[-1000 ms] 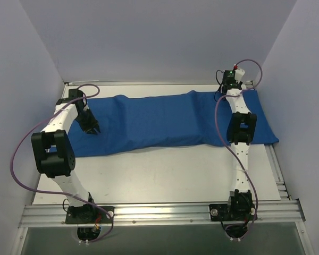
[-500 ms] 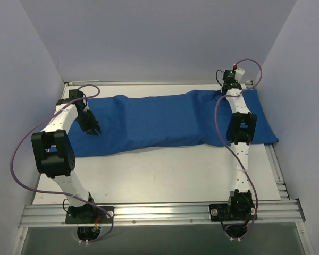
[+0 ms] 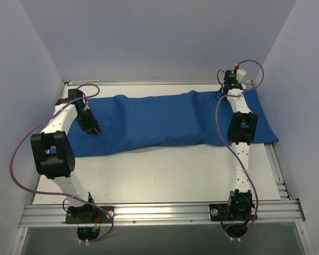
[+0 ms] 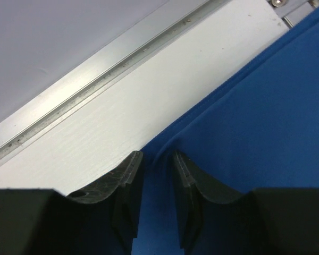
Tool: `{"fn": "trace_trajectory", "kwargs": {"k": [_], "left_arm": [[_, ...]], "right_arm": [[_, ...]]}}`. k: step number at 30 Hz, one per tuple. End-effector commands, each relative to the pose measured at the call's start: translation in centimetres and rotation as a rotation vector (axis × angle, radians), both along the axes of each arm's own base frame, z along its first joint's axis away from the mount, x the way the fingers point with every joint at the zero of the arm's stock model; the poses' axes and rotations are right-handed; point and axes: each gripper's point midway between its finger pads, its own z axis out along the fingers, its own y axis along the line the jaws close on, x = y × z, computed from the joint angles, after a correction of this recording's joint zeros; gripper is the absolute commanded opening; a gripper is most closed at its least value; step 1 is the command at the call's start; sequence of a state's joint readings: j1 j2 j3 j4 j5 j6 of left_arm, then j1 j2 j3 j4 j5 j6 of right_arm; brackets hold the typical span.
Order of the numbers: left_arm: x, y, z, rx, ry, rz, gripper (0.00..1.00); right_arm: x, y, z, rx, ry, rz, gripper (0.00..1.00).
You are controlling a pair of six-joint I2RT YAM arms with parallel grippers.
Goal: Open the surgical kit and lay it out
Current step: Open the surgical kit at the center of the board.
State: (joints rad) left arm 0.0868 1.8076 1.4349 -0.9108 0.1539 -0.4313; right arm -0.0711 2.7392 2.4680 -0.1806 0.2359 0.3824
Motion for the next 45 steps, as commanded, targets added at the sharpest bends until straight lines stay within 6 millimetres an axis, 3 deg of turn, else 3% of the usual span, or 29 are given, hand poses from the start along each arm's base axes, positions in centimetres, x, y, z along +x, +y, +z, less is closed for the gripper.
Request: {"fn": "trace_trajectory", "kwargs": {"k": [1,6,14,23,28,30,33,37,43,44,45], "left_arm": [[-0.2,0.1,2.2,0.007,-0.057,-0.016,0.31],[-0.2,0.0,2.5,0.003,-0.067,-0.015,0.31],[-0.1,-0.2,2.2,-0.011,-0.069,0.004,0.31],[-0.8,-0.3,1.5,-0.016,-0.057,0.016,0.31],[-0.9,-0.2,2.1,-0.013,-0.069,0.023,0.32],[-0.9,-0.2,2.5,-0.011,-0.076,0.025,0.32],[-0.7,-0.1,3.0,-0.008,-0.085,0.026,0.32],[-0.4,-0.1,3.4,-0.005,-0.102,0.026,0.32],[0.1,0.4,4.7,0.022,-0.130,0.020,0.32],[0.1,0.5,4.9,0.028,-0.130,0.019,0.32],[0.1,0.7,5.1,0.036,-0.132,0.022,0.32]], "right_arm": [[0.8,1.2,3.3,0.039,-0.074,0.021,0.30],[1.1,1.2,2.4,0.032,-0.073,0.018,0.37],[0.6,1.0,-0.3,0.030,-0.023,0.016,0.36],[0.4,0.3,-2.9,0.047,0.010,0.008,0.23],[0.2,0.6,-3.5,0.050,0.034,0.033,0.06],[0.2,0.5,-2.4,0.052,0.025,0.031,0.00],[0.6,0.7,3.4,0.052,-0.062,0.030,0.00],[-0.4,0.2,9.4,0.043,-0.128,-0.011,0.00],[-5.1,0.0,13.3,0.065,-0.058,-0.050,0.00],[-5.9,0.2,15.1,0.076,-0.074,-0.046,0.00],[-7.6,0.3,13.7,0.088,-0.005,-0.054,0.00]]}}
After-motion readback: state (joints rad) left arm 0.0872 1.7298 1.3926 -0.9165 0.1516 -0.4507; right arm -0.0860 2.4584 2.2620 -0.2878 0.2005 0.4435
